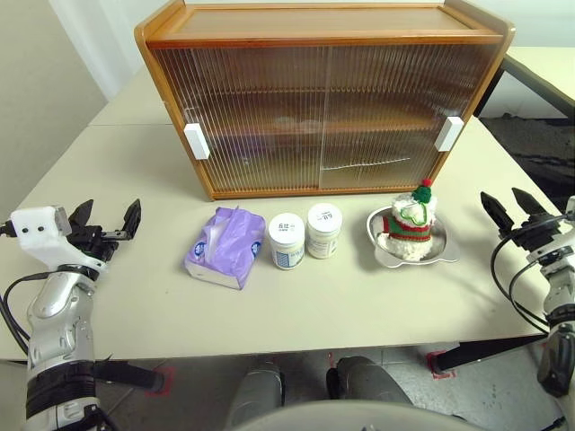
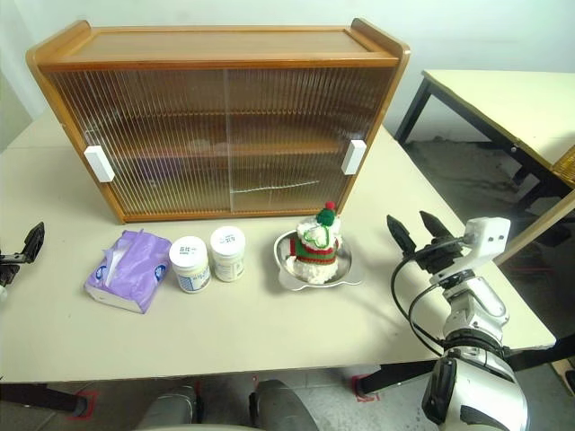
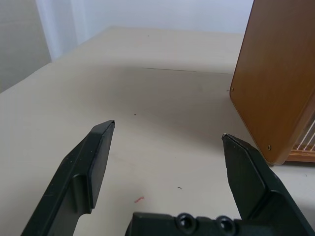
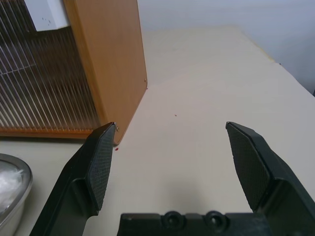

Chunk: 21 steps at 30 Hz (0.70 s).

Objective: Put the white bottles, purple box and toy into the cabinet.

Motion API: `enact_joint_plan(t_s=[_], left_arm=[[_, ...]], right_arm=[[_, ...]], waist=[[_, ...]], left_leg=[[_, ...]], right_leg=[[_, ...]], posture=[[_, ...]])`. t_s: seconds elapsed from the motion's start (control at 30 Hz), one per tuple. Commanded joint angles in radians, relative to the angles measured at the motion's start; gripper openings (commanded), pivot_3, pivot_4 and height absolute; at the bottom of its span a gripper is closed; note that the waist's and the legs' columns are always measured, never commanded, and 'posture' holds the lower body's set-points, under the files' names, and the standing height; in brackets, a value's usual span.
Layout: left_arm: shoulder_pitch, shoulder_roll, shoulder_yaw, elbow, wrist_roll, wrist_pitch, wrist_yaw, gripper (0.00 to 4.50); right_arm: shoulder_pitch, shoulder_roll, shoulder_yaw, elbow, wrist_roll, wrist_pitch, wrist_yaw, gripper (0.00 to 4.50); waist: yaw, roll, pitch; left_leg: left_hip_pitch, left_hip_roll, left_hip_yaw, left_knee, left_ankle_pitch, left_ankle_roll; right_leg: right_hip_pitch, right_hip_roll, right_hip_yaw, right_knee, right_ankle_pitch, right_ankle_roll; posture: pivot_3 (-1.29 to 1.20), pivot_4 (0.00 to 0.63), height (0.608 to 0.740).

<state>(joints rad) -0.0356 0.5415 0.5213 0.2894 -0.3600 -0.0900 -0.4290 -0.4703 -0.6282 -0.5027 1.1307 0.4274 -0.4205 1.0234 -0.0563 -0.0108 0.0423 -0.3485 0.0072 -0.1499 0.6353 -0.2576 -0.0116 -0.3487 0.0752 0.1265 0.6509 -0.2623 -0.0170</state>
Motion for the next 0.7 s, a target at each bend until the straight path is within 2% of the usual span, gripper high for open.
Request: enact_joint_plan(t_s=[0.03, 0.5, 0.63, 0.7], left_arm=[[-0.008, 0.011, -0.011, -0.01, 0.008, 0.009, -0.004, 4.5], [-0.02, 0.004, -0.014, 0.003, 0.009, 0.002, -0.004, 4.5], [-0.017, 0.013, -0.016, 0.002, -0.001, 0.011, -0.033, 4.5], [-0.01, 0.028, -0.009, -0.003, -0.006, 0.021, -0.048, 4.5]], right_arm=[[-0.01, 0.013, -0.003, -0.004, 0.006, -0.007, -0.003, 4.47], [-0.035, -0.008, -0.003, -0.005, 0.004, 0.007, 0.01, 4.47], [-0.032, -0.026, -0.007, -0.05, 0.046, 0.107, 0.111, 4.47], [-0.018, -0.048, -0.006, -0.118, 0.096, 0.233, 0.238, 4.47]], waist=[[0.0, 0.0, 0.0], [0.0, 0.0, 0.0], [-0.003, 0.0, 0.001], [-0.005, 0.001, 0.0]], left_leg=[[0.0, 0.0, 0.0, 0.0, 0.0, 0.0], [0.0, 0.0, 0.0, 0.0, 0.0, 0.0], [0.0, 0.0, 0.001, 0.0, 0.0, 0.0], [0.0, 0.0, 0.001, 0.0, 0.0, 0.0]], right_leg=[[0.0, 0.0, 0.0, 0.0, 0.0, 0.0], [0.0, 0.0, 0.0, 0.0, 0.0, 0.002], [0.0, 0.0, 0.0, -0.001, 0.003, 0.0], [-0.001, 0.0, 0.0, -0.001, 0.001, -0.001]], posture=[[-0.09, 0.038, 0.74], [-0.09, 0.034, 0.74], [-0.13, 0.044, 0.74], [-0.13, 0.04, 0.74]])
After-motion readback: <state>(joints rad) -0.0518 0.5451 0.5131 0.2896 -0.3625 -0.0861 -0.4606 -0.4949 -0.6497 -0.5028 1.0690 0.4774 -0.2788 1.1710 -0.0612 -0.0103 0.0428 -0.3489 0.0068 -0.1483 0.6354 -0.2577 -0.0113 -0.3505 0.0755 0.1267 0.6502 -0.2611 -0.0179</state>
